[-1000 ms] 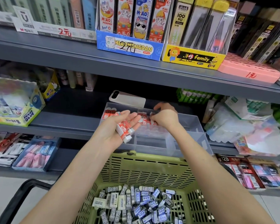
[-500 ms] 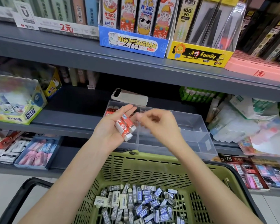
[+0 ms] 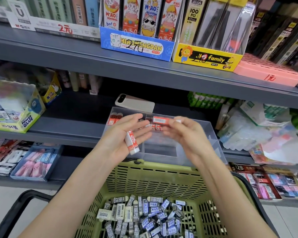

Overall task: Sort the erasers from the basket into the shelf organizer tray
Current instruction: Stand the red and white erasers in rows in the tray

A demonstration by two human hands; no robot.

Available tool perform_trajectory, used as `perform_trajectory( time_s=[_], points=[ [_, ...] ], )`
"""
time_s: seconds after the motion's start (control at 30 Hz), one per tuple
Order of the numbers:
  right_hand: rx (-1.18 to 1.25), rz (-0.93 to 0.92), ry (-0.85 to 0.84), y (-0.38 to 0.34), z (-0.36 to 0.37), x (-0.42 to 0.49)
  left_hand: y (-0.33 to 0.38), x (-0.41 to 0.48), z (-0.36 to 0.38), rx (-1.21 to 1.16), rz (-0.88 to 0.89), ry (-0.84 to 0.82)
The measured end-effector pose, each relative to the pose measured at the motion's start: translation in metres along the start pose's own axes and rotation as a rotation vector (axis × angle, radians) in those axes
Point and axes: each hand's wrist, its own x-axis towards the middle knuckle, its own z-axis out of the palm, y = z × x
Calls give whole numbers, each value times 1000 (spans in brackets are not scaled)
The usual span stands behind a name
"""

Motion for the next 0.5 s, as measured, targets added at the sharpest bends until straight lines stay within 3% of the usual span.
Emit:
perform_trajectory(
  time_s=[0.2, 0.37, 0.5],
  points=[
    [-499, -146, 222, -1, -14, 52, 10, 4, 3, -72, -94, 199],
    [-999, -29, 224, 9, -6, 82, 12, 9, 5, -246, -124, 180],
    [-1045, -20, 186, 20, 2, 87, 9, 8, 4, -157, -127, 158]
  ],
)
